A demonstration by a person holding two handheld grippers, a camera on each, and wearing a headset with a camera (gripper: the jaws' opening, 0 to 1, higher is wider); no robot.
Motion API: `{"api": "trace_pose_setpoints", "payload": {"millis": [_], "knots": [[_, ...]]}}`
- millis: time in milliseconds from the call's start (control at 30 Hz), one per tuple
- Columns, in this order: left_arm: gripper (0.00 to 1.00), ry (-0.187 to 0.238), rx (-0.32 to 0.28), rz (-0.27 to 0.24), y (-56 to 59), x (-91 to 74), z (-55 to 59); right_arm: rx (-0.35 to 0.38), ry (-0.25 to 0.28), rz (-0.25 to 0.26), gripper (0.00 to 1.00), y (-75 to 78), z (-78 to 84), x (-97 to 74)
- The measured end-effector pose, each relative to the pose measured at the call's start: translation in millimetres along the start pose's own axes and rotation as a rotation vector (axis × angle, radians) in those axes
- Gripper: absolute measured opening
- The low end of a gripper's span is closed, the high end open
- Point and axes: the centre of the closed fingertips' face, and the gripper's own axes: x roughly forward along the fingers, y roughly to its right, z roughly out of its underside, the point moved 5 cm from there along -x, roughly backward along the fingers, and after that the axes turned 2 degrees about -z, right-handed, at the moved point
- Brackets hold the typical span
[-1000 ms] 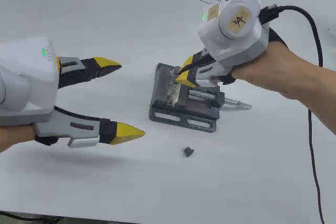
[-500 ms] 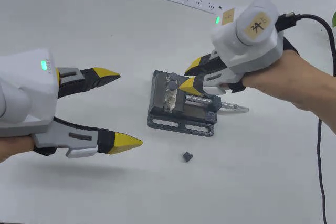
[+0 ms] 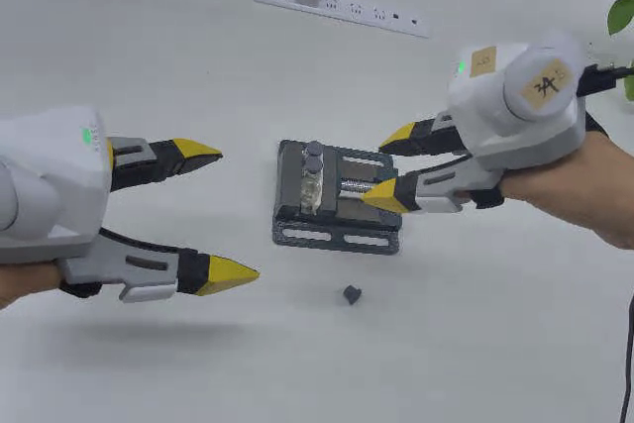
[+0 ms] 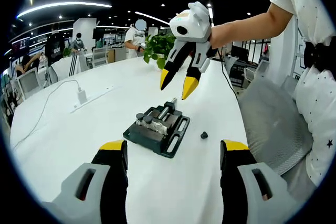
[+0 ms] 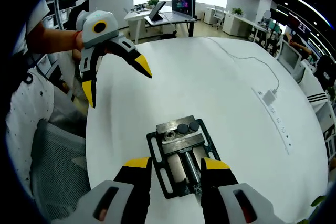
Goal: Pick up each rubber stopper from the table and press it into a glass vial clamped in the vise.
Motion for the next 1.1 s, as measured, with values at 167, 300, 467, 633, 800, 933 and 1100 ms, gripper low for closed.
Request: {"api": "trace_pose_setpoints", "payload": {"millis": [167, 300, 467, 633, 800, 933, 1100], "knots": [[0.68, -0.056, 0.065, 0.031, 4.9, 4.1, 1.7, 0.045, 0.050, 0.007, 0.41, -9.5, 14.9, -10.0], [0.65, -0.105, 0.132, 0.063, 10.4, 9.4, 2.6, 0.067, 0.078, 0.018, 0.47, -16.9, 29.7, -15.1], [0.62, -0.140, 0.183, 0.095, 14.6, 15.6, 1.8, 0.088, 0.111, 0.026, 0.52, -26.2, 44.0, -19.6], [0.58, -0.185, 0.243, 0.134, 18.6, 21.5, 2.8, 0.103, 0.153, 0.030, 0.60, -37.8, 54.9, -23.4], [0.52, -0.232, 0.319, 0.184, 24.3, 30.4, 5.4, 0.114, 0.188, 0.035, 0.67, -45.6, 69.1, -26.3], [0.49, -0.255, 0.357, 0.219, 28.1, 38.7, 5.8, 0.120, 0.207, 0.039, 0.72, -46.8, 77.4, -29.3], [0.44, -0.276, 0.407, 0.270, 33.1, 52.5, 5.4, 0.119, 0.243, 0.029, 0.81, -54.3, 84.5, -30.4]]}}
